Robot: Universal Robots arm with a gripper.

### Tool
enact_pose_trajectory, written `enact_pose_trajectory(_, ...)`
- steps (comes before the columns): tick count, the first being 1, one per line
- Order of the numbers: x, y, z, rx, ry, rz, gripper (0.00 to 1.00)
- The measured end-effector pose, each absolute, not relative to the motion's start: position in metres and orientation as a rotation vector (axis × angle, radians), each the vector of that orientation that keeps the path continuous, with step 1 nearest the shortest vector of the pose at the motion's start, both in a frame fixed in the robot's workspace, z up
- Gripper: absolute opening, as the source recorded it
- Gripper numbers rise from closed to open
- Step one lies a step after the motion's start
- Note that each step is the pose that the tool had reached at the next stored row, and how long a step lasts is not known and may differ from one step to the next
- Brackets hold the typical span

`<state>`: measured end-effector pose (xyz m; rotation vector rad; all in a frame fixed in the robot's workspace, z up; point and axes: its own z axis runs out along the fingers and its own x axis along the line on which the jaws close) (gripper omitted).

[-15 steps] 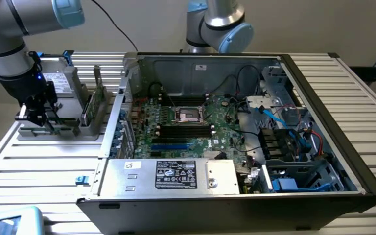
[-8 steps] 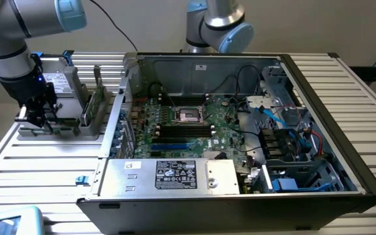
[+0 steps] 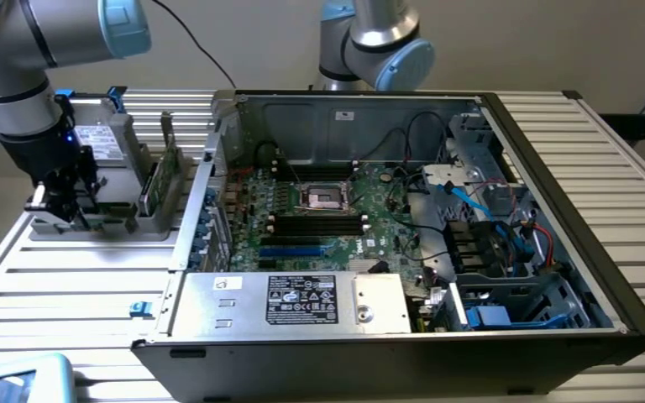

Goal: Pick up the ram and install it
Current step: 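Pick up the ram and move it above insertion slot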

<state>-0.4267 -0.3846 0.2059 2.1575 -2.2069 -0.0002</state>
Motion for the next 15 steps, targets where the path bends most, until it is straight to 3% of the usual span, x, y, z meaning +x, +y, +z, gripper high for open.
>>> enact_pose_trajectory(15,-0.4245,-0.3829,0.2008,2.149,-2.217,0.007,0.43)
